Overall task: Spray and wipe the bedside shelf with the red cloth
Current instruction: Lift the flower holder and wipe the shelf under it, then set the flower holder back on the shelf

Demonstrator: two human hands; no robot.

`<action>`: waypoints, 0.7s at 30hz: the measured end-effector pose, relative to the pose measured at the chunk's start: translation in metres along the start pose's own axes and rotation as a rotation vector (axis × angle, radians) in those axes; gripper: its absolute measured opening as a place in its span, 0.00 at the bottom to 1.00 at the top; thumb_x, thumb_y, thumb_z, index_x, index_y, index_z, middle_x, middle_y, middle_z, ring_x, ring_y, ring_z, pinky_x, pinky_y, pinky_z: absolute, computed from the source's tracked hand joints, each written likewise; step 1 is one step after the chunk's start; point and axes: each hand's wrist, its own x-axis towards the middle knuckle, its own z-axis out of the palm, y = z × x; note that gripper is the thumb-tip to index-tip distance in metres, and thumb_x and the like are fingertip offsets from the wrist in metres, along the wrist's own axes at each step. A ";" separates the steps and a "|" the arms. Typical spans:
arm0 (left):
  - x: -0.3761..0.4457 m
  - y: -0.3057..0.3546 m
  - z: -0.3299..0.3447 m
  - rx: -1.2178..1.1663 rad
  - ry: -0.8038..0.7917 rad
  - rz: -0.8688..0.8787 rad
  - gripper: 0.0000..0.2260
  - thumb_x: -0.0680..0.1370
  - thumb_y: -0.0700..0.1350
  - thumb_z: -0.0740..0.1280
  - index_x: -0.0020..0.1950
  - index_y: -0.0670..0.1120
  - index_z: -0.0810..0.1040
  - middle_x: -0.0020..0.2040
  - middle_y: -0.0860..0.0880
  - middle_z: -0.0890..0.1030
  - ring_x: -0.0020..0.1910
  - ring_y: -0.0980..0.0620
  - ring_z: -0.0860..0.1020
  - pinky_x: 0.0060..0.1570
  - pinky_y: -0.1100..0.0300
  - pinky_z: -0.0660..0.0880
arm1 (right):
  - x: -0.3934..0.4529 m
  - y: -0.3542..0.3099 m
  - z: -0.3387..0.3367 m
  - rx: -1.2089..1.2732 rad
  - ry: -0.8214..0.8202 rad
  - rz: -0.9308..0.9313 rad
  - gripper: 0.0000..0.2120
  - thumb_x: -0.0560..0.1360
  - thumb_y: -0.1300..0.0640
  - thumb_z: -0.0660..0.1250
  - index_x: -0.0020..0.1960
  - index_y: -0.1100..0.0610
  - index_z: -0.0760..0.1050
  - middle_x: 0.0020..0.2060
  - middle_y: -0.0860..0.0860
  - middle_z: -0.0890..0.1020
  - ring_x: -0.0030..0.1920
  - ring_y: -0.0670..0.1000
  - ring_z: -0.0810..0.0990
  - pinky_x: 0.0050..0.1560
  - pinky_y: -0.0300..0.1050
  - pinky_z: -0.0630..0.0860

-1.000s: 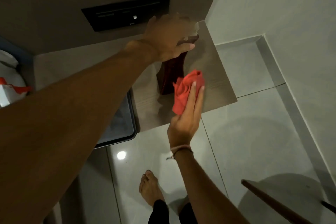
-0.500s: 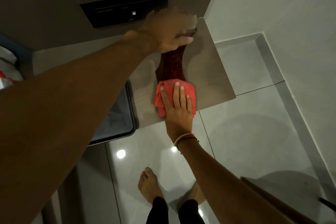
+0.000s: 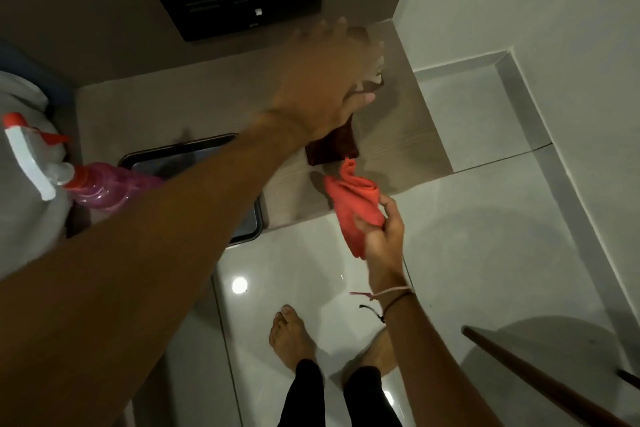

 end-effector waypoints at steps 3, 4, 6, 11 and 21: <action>-0.020 0.018 0.014 0.054 0.035 -0.017 0.31 0.82 0.65 0.54 0.83 0.60 0.49 0.85 0.40 0.48 0.84 0.36 0.48 0.80 0.33 0.47 | 0.000 -0.003 -0.023 0.295 0.041 0.291 0.19 0.74 0.70 0.67 0.65 0.60 0.78 0.60 0.61 0.83 0.57 0.62 0.82 0.53 0.54 0.81; -0.023 0.021 0.017 0.050 0.039 -0.036 0.31 0.82 0.65 0.54 0.84 0.59 0.49 0.85 0.40 0.48 0.84 0.36 0.48 0.80 0.33 0.47 | -0.002 -0.004 -0.030 0.355 0.010 0.330 0.21 0.75 0.69 0.65 0.68 0.63 0.75 0.62 0.63 0.81 0.58 0.63 0.81 0.54 0.55 0.81; -0.023 0.024 0.017 0.025 0.049 -0.069 0.32 0.82 0.64 0.54 0.84 0.58 0.49 0.85 0.39 0.48 0.84 0.36 0.47 0.80 0.32 0.47 | -0.005 -0.009 -0.041 0.404 -0.068 0.345 0.22 0.76 0.67 0.63 0.70 0.64 0.73 0.62 0.62 0.81 0.58 0.62 0.81 0.54 0.55 0.81; -0.034 0.024 0.008 -0.040 0.088 -0.083 0.35 0.82 0.65 0.55 0.84 0.54 0.48 0.85 0.38 0.48 0.84 0.39 0.46 0.81 0.34 0.45 | -0.003 -0.029 -0.052 0.427 -0.224 0.413 0.17 0.79 0.59 0.60 0.66 0.56 0.78 0.55 0.55 0.86 0.55 0.58 0.85 0.50 0.53 0.83; -0.188 -0.004 0.061 -1.755 0.006 -0.985 0.23 0.76 0.69 0.63 0.59 0.56 0.85 0.56 0.51 0.88 0.56 0.50 0.86 0.61 0.42 0.80 | 0.006 -0.062 0.045 0.314 -0.484 0.528 0.18 0.78 0.56 0.54 0.60 0.56 0.79 0.47 0.53 0.88 0.48 0.53 0.86 0.47 0.51 0.82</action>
